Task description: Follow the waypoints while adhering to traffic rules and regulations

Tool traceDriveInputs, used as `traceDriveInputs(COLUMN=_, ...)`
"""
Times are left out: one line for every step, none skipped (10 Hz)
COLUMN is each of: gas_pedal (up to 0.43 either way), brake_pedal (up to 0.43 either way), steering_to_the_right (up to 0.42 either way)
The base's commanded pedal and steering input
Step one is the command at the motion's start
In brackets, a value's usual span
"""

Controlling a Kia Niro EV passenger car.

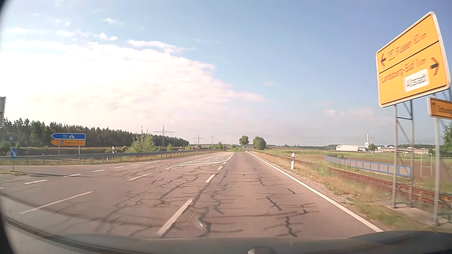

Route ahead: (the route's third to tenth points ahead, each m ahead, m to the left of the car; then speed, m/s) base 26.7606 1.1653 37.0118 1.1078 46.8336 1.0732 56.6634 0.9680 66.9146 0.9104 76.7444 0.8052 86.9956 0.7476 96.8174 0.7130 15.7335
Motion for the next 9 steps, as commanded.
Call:
traceDriveInputs(gas_pedal=0.110, brake_pedal=0.000, steering_to_the_right=0.000)
traceDriveInputs(gas_pedal=0.110, brake_pedal=0.000, steering_to_the_right=0.001)
traceDriveInputs(gas_pedal=0.110, brake_pedal=0.000, steering_to_the_right=0.001)
traceDriveInputs(gas_pedal=0.110, brake_pedal=0.000, steering_to_the_right=0.001)
traceDriveInputs(gas_pedal=0.110, brake_pedal=0.000, steering_to_the_right=0.001)
traceDriveInputs(gas_pedal=0.110, brake_pedal=0.000, steering_to_the_right=0.001)
traceDriveInputs(gas_pedal=0.110, brake_pedal=0.000, steering_to_the_right=0.001)
traceDriveInputs(gas_pedal=0.110, brake_pedal=0.000, steering_to_the_right=0.001)
traceDriveInputs(gas_pedal=0.110, brake_pedal=0.000, steering_to_the_right=0.001)
